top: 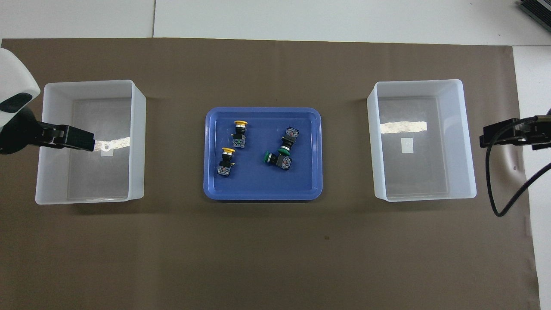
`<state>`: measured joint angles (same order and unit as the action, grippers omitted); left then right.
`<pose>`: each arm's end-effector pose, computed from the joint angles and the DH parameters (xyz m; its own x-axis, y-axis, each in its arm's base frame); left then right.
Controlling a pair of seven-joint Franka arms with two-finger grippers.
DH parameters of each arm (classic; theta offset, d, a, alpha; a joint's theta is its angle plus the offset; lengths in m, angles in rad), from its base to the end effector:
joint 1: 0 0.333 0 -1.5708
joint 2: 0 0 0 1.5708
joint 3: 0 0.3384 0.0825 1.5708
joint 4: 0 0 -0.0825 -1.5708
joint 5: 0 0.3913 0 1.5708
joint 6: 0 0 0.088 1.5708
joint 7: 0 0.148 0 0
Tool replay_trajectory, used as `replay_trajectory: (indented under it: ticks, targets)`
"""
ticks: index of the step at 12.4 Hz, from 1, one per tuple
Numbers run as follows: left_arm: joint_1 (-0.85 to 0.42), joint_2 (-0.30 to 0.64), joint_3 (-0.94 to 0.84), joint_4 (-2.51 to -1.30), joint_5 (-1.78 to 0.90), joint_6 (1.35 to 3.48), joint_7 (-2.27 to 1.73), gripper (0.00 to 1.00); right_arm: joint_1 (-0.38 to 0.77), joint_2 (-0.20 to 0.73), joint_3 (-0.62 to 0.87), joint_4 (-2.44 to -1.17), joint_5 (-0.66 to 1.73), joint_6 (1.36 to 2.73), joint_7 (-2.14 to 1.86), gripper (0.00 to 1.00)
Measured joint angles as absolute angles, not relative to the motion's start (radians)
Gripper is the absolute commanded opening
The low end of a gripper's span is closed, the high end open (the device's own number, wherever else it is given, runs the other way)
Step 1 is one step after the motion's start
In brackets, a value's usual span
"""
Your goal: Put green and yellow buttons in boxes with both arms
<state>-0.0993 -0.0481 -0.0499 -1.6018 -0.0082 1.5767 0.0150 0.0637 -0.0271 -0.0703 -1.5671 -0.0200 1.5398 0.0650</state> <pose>0.5410 -0.0832 0.6182 0.9863 -0.1634 0.0230 -0.1635 -0.9865 0.0054 0.5498 -0.0072 0.6200 0.9974 -0.0721 0.0009 -0.0721 -0.9972 0.0181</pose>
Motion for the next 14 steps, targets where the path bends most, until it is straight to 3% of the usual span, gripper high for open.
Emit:
replay_trajectory:
  ticks: [5,10,14]
  targets:
    - [-0.100,-0.049,-0.061,-1.626,-0.008,1.646,0.015,1.00,0.064,-0.027,-0.070,-1.568,-0.020,1.540,0.065,1.00]
    - [-0.120,-0.059,-0.073,-1.731,-0.008,1.819,0.015,1.00,0.064,-0.027,-0.070,-1.569,-0.020,1.540,0.065,1.00]
    - [-0.190,-0.067,-0.077,-1.883,-0.008,1.997,0.010,1.00,0.064,-0.027,-0.070,-1.571,-0.020,1.539,0.065,1.00]
